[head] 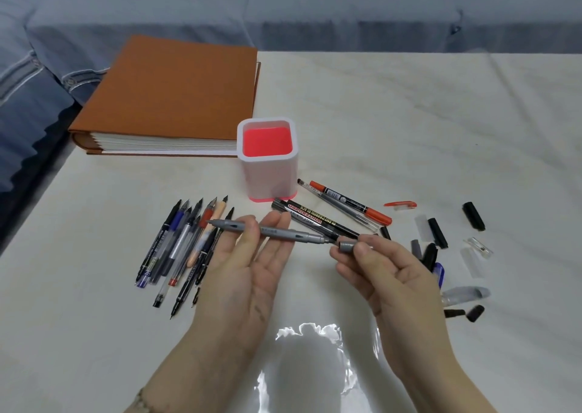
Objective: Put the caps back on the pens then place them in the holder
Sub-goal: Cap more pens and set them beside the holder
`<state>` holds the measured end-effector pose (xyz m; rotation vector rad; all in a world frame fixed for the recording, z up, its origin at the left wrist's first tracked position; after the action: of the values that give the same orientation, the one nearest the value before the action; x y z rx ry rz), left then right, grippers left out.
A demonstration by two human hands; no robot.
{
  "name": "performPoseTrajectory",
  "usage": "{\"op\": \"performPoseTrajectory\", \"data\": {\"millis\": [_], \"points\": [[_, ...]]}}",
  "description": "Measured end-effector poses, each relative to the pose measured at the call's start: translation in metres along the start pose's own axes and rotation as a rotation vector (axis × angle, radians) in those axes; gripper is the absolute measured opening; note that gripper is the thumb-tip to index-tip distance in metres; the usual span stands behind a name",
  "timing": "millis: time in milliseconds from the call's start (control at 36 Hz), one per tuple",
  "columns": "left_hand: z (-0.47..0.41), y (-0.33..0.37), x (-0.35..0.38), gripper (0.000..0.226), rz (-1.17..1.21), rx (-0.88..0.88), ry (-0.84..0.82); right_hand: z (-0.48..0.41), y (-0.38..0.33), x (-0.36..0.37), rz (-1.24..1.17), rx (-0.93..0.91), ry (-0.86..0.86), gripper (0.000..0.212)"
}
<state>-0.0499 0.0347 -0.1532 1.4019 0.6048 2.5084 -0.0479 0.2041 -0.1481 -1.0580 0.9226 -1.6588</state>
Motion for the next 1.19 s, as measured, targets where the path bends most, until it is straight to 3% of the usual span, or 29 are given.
{"op": "performPoseTrajectory", "data": {"millis": [361,556,806,861,972,1111,1194], "points": [[0.013,-0.006,0.008,0.013,-0.097,0.033,-0.05,0.005,-0.001,0.009,0.023,-0.008,-0.042,0.008],[0.02,-0.01,0.011,0.006,-0.195,0.072,-0.101,0.009,0.0,0.005,0.104,-0.044,-0.018,0.017],[0.012,-0.019,0.017,0.019,-0.3,0.087,-0.156,0.0,-0.004,-0.002,0.204,-0.122,-0.069,0.021],[0.006,-0.02,0.017,0.019,-0.392,0.084,-0.177,-0.004,0.003,0.0,0.33,-0.072,-0.147,0.021],[-0.004,-0.024,0.028,0.019,-0.669,0.093,-0.259,-0.011,0.0,-0.016,0.927,-0.175,-0.235,0.021],[-0.013,-0.011,0.032,0.022,-1.05,0.217,-0.319,-0.025,-0.051,-0.076,1.227,-0.33,0.139,0.022],[-0.016,-0.011,0.021,0.025,-1.169,0.197,-0.324,-0.044,-0.06,-0.092,1.467,-0.33,0.232,0.011]]}}
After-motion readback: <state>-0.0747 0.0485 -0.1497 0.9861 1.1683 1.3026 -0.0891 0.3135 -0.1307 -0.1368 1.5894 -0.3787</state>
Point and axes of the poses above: each hand's wrist, its own z-axis away from the middle knuckle, its own x-axis out of the palm, y = z × x, the point moved 10 cm from there along -z, towards the middle knuckle, and after that the axes turned 11 degrees about z, right-handed, at the moved point
